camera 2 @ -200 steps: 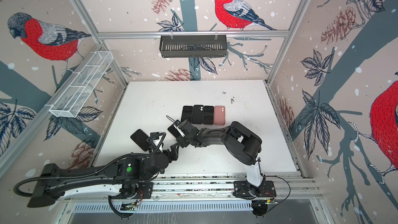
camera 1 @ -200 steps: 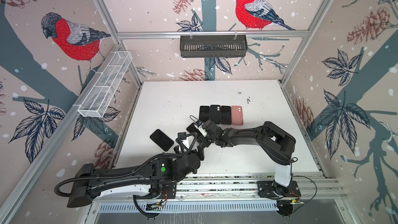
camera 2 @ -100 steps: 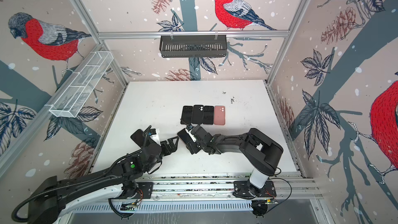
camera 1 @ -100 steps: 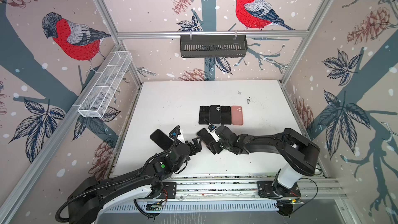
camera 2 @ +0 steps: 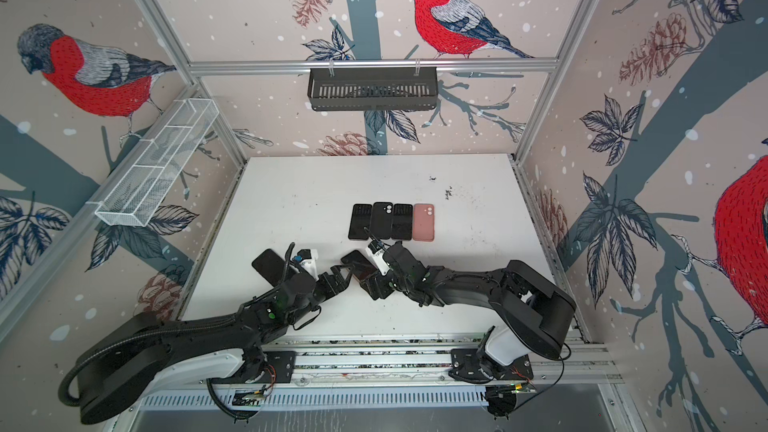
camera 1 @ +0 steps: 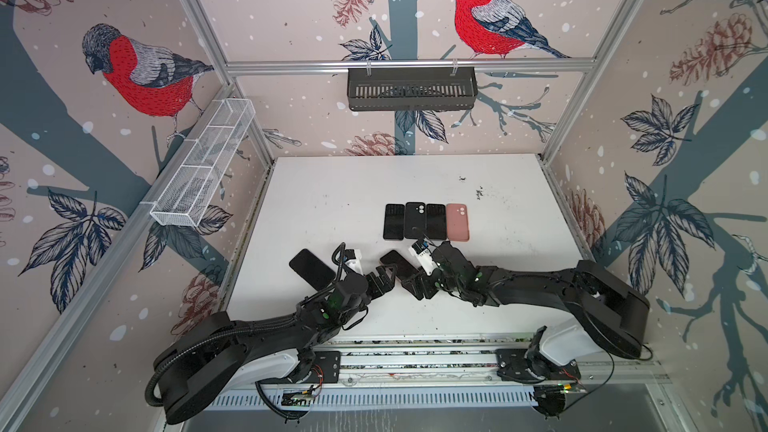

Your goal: Take the phone out of the phone case

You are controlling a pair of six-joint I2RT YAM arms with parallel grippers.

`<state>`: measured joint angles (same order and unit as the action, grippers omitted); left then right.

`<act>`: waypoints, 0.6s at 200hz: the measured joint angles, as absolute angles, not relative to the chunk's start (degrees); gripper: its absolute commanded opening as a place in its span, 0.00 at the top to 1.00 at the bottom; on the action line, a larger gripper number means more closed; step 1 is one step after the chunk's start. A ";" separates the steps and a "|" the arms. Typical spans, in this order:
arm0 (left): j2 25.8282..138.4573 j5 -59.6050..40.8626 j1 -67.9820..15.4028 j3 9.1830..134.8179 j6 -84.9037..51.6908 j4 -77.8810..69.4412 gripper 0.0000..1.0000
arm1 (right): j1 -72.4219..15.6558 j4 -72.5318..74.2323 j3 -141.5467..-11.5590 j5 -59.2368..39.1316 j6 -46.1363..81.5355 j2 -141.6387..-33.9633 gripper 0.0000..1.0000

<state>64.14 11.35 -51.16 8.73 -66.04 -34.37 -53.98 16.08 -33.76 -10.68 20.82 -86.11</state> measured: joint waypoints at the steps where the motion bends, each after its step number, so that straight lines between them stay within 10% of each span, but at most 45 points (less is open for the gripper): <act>1: 64.27 11.27 -51.13 8.71 -66.06 -34.52 0.05 | -53.98 16.10 -33.71 -10.70 20.82 -86.11 0.54; 120: 77.62 8.60 -49.17 8.38 -71.55 -52.62 0.59 | -55.53 20.64 -28.99 -13.39 22.70 -82.81 0.56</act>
<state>77.62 8.60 -49.17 8.38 -71.55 -52.62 -55.53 20.64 -28.99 -13.39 22.70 -82.81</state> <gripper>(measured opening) 0.439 0.767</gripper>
